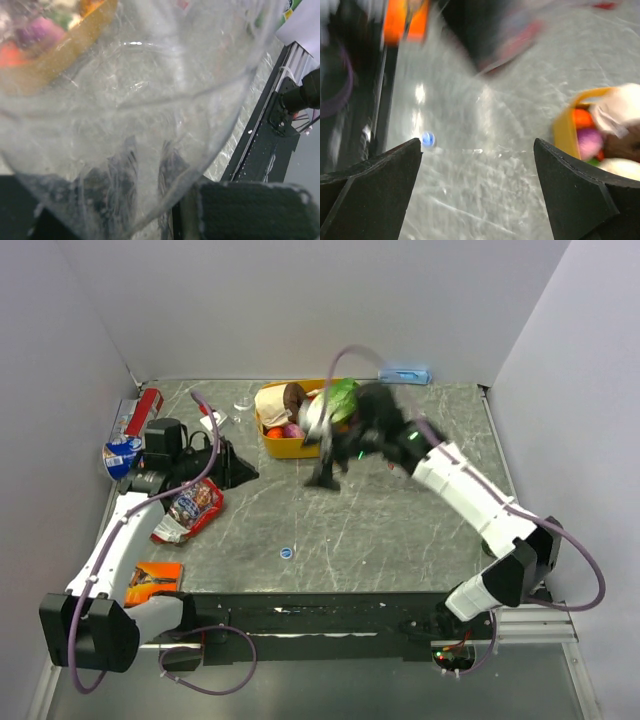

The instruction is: Screw on the bottle caps

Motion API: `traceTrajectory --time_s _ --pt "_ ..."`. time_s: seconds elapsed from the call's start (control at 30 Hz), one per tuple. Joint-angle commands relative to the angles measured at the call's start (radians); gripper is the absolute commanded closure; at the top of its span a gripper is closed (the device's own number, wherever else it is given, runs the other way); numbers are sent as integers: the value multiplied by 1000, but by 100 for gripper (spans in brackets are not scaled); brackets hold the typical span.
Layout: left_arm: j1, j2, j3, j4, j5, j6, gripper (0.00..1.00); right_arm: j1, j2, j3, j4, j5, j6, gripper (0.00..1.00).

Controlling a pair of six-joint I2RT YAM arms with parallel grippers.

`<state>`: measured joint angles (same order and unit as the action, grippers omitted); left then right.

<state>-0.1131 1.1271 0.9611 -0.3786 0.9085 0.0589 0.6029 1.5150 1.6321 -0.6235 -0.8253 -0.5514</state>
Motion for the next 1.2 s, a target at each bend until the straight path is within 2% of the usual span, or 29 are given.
traceTrajectory --time_s 0.0,0.1,0.2,0.37,0.43,0.83,1.17 --pt "13 -45 50 0 -26 12 99 188 -29 -227 -77 156 -546 6" --pt "19 -55 50 6 -59 25 99 250 43 -262 -116 192 -677 17" --pt "30 -75 45 26 -82 16 98 288 172 -187 -200 210 -758 30" --pt "30 -105 51 11 -63 7 99 362 283 -216 -122 265 -867 31" --pt "32 -136 44 9 -62 1 99 380 315 -207 -145 269 -904 31" --pt "47 -227 -30 -20 -14 -7 98 410 482 -115 -188 279 -930 32" --pt "52 -228 -54 52 -49 -51 99 417 504 -140 -188 292 -935 47"
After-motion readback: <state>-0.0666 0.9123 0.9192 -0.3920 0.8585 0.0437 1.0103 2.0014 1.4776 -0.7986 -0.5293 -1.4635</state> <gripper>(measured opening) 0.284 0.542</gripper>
